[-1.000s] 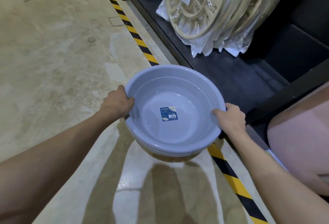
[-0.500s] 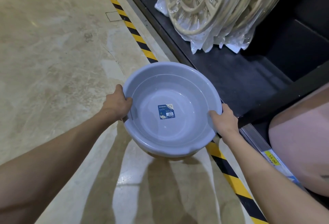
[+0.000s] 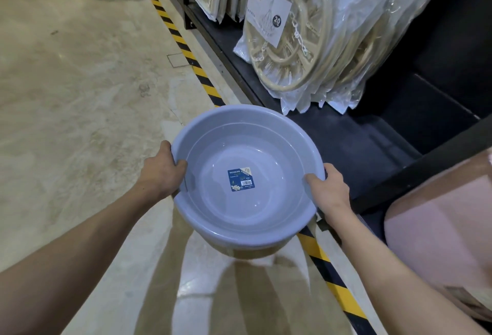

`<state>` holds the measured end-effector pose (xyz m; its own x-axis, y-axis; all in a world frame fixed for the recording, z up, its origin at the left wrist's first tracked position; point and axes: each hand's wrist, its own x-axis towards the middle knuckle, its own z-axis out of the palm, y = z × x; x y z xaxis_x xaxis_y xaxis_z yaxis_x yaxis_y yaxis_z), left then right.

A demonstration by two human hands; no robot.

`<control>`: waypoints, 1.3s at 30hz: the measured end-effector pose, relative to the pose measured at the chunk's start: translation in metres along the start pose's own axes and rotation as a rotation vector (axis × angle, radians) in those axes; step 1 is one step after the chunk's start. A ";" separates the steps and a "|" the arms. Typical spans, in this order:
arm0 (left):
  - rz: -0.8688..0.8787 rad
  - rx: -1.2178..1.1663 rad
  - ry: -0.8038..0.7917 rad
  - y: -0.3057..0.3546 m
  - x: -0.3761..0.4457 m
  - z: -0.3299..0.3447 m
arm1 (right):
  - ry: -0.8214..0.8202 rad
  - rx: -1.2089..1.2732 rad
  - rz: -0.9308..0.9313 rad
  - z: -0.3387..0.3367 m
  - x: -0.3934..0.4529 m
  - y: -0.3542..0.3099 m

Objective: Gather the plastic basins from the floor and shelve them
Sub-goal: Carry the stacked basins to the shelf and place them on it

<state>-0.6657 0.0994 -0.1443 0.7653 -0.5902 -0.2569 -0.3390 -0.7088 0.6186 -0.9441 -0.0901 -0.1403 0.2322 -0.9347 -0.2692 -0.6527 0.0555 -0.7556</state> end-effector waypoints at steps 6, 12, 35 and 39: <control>-0.016 0.013 0.052 0.065 -0.038 -0.122 | -0.022 0.048 -0.006 -0.059 -0.047 -0.113; -0.025 0.001 0.074 0.159 -0.098 -0.274 | -0.051 0.093 -0.002 -0.151 -0.109 -0.259; 0.153 -0.298 -0.028 0.469 -0.253 -0.644 | 0.126 0.336 0.017 -0.477 -0.304 -0.600; 0.222 -0.322 -0.049 0.483 -0.260 -0.632 | 0.183 0.375 0.019 -0.496 -0.319 -0.583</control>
<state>-0.6829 0.1547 0.6904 0.6628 -0.7389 -0.1213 -0.2982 -0.4090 0.8624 -0.9952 0.0014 0.6828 0.0689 -0.9773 -0.2002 -0.3396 0.1657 -0.9259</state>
